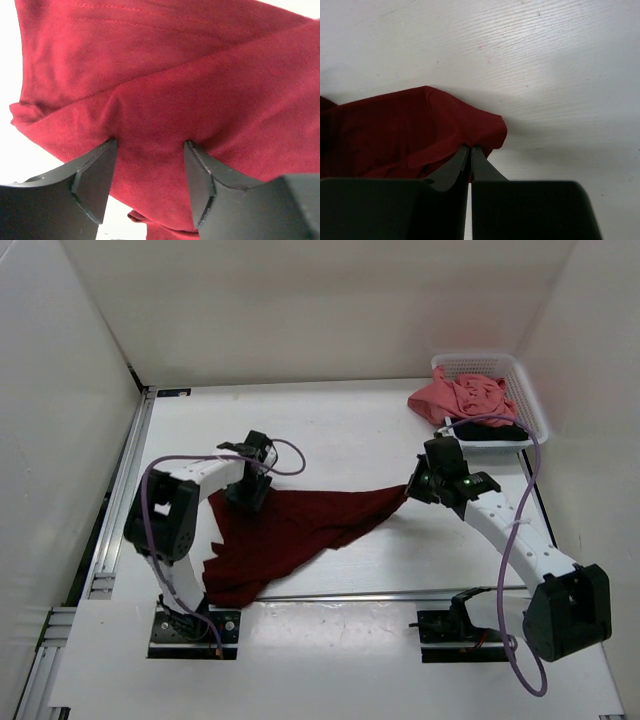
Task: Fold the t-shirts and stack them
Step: Flatten out the tshirt
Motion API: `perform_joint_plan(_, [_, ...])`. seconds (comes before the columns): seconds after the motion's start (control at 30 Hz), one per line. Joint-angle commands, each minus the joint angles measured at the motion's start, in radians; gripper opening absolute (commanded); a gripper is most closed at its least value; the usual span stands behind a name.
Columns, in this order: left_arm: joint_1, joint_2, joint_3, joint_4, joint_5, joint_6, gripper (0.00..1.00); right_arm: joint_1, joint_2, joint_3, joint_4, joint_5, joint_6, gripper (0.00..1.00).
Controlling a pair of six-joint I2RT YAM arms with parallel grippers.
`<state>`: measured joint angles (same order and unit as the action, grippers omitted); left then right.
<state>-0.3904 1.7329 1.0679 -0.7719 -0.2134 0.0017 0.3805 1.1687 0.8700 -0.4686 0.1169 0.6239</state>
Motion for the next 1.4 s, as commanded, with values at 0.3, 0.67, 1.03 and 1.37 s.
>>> perform_joint_plan(0.3, [0.120,0.271,0.604,0.163,-0.186,-0.002,0.73,-0.011,0.111,0.106,0.051,-0.051,-0.004,0.00])
perform_joint_plan(0.67, [0.447,0.111,0.592,-0.252,0.243,-0.002,0.63,0.050,0.111,0.093,0.076,-0.074,-0.064,0.00])
perform_joint_plan(1.03, [0.516,0.125,0.345,-0.234,0.259,-0.002,0.70,0.080,0.120,0.083,0.085,-0.074,-0.064,0.00])
perform_joint_plan(1.37, [0.527,0.189,0.300,-0.242,0.293,-0.002,0.49,0.080,0.120,0.073,0.076,-0.054,-0.055,0.00])
